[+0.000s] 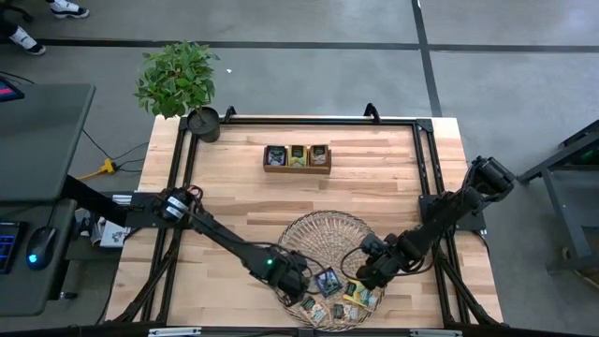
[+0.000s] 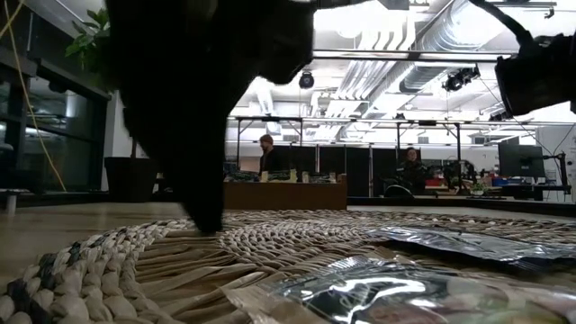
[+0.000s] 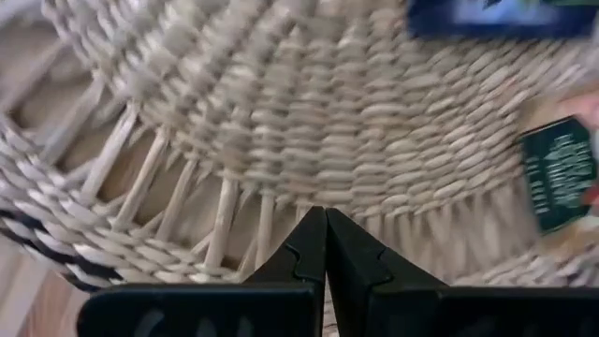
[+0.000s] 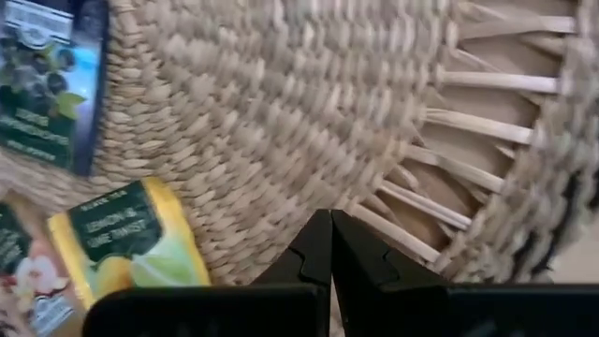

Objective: Pick & Place Tea
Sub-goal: Move the brown mat to the middle of the table

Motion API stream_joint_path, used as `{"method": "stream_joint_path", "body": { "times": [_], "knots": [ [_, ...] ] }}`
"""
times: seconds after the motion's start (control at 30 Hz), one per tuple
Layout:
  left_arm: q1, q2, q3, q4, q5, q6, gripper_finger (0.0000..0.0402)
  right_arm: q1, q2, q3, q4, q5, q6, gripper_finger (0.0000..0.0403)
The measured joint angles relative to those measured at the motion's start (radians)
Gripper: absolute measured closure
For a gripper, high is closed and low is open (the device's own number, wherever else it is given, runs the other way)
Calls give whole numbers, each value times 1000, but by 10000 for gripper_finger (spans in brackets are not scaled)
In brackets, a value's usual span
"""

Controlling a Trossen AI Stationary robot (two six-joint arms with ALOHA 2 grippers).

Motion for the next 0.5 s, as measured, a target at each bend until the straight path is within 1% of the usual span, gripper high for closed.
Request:
{"method": "stream_joint_path", "body": {
  "times": [0.23,0.33,0.43,0.5],
  "knots": [
    [14,-9,-102,59,21,-49,402,-35,0,-15,-67,2,-12,403],
    [21,-7,-112,61,34,-51,402,-61,-1,-40,-50,-7,-19,403],
    [32,-6,-112,44,33,-54,402,-85,-6,-83,4,-24,-26,403],
    [44,-5,-113,16,12,-62,402,-102,-8,-99,21,-34,-43,403]
  ]
}}
